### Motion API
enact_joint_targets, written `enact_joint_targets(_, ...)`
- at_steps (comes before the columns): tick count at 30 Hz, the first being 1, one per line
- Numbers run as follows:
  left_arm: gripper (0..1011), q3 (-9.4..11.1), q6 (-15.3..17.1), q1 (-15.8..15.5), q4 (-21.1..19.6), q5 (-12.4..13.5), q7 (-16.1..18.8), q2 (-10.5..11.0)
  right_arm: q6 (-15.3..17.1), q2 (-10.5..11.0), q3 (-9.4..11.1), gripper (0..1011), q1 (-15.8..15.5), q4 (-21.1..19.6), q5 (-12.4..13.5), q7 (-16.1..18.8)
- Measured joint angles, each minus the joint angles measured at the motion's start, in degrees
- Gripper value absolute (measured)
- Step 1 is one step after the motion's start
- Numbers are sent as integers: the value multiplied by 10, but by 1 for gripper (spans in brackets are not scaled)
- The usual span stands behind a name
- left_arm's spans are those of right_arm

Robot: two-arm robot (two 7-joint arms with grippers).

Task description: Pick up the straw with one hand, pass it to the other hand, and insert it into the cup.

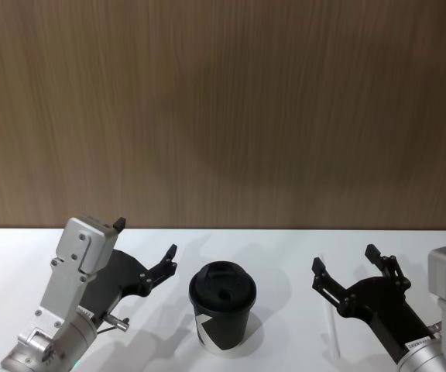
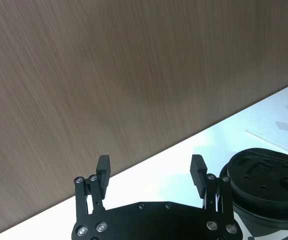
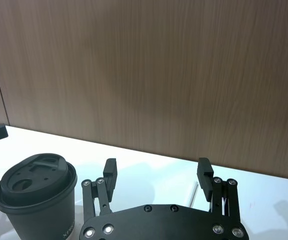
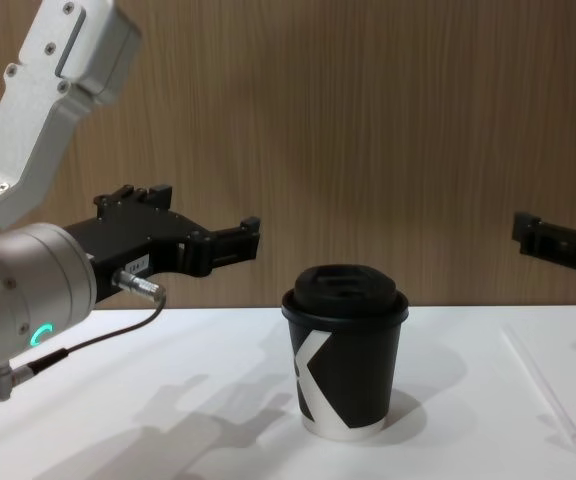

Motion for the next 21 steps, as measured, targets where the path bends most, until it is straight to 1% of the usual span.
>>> enact_joint_targets(21, 1003, 0, 0, 0, 0, 0, 0, 0, 0, 0, 0, 1001, 0, 0, 0, 0)
